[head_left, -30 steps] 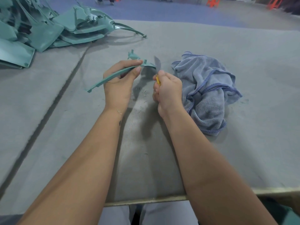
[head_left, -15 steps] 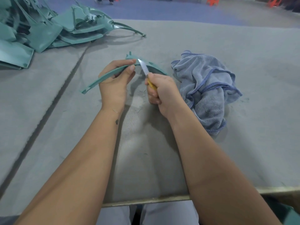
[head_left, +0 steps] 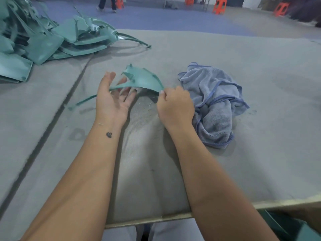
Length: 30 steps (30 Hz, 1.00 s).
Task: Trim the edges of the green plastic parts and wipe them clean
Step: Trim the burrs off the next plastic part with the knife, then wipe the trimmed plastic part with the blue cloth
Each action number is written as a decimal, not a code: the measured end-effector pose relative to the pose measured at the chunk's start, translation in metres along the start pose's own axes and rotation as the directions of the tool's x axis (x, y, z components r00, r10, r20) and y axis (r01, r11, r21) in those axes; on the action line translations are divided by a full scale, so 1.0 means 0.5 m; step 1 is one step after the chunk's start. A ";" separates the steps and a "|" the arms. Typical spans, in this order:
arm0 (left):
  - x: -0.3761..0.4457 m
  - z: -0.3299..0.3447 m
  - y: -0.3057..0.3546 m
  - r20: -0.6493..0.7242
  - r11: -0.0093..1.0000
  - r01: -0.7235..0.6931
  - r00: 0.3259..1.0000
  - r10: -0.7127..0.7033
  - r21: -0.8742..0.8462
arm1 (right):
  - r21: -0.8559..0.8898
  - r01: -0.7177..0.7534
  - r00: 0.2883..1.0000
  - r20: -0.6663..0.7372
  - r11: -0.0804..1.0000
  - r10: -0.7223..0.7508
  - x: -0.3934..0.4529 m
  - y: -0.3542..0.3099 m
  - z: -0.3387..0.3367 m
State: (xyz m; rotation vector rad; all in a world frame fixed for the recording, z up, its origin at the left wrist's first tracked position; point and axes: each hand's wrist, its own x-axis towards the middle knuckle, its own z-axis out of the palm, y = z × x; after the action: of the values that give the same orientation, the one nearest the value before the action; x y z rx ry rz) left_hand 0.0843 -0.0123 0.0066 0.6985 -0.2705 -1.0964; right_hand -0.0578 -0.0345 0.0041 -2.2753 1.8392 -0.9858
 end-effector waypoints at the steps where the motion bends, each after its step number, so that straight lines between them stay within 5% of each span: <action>1: 0.000 -0.001 -0.001 -0.003 0.999 0.033 0.999 -0.033 0.006 | 0.000 0.026 0.997 -0.070 1.000 -0.026 0.001 -0.001 -0.006; 6: 0.003 -0.007 0.006 -0.015 0.975 0.178 0.983 -0.181 -0.136 | 0.125 -0.104 0.963 -0.234 0.987 0.132 0.050 0.028 -0.057; 10: 0.002 -0.001 0.012 0.012 0.944 0.185 0.982 -0.189 -0.274 | 0.348 -0.367 0.779 -0.392 0.863 0.490 0.080 0.085 -0.102; 12: 0.003 0.003 0.010 0.009 0.949 0.180 0.983 -0.184 -0.259 | 0.400 -0.500 0.694 -0.345 0.768 0.632 0.086 0.116 -0.113; 15: 0.004 0.009 0.009 0.026 0.959 0.210 0.978 -0.209 -0.188 | 0.332 -0.632 0.715 -0.099 0.700 0.692 0.091 0.147 -0.119; 18: 0.001 0.012 0.009 0.032 0.947 0.312 0.948 -0.315 0.072 | 0.286 -0.606 0.767 -0.036 0.742 0.641 0.095 0.160 -0.118; 20: -0.003 0.014 0.017 0.034 0.892 0.385 0.914 -0.403 0.236 | 0.311 -0.530 0.798 -0.132 0.789 0.588 0.093 0.151 -0.121; 23: -0.010 0.016 0.037 0.057 0.774 0.420 0.862 -0.503 0.474 | 0.517 -0.171 0.844 -0.363 0.839 0.395 0.098 0.121 -0.131; 24: -0.013 0.018 0.038 0.064 0.740 0.390 0.862 -0.502 0.549 | 0.656 -0.061 0.842 -0.372 0.752 0.392 0.102 0.109 -0.134; 25: -0.018 0.021 0.034 0.072 0.722 0.332 0.882 -0.466 0.607 | 0.830 -0.010 0.838 -0.297 0.557 0.457 0.107 0.095 -0.140; 26: -0.022 0.026 0.027 0.084 0.729 0.248 0.919 -0.386 0.638 | 0.968 0.001 0.833 -0.140 0.252 0.535 0.111 0.079 -0.146; 28: -0.033 0.042 0.008 0.119 0.802 0.050 0.982 -0.149 0.595 | 0.921 -0.024 0.843 0.227 -0.389 0.487 0.102 0.054 -0.135; 30: -0.044 0.058 -0.010 0.178 0.857 -0.112 0.984 0.025 0.502 | 0.739 -0.067 0.858 0.386 -0.670 0.340 0.080 0.040 -0.112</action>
State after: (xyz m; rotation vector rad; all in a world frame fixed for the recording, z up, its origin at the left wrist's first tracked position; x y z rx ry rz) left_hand 0.0555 -0.0056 0.0284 1.0626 -0.7457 -1.0200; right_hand -0.0997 -0.0570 0.0575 -0.2076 0.3290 -1.5640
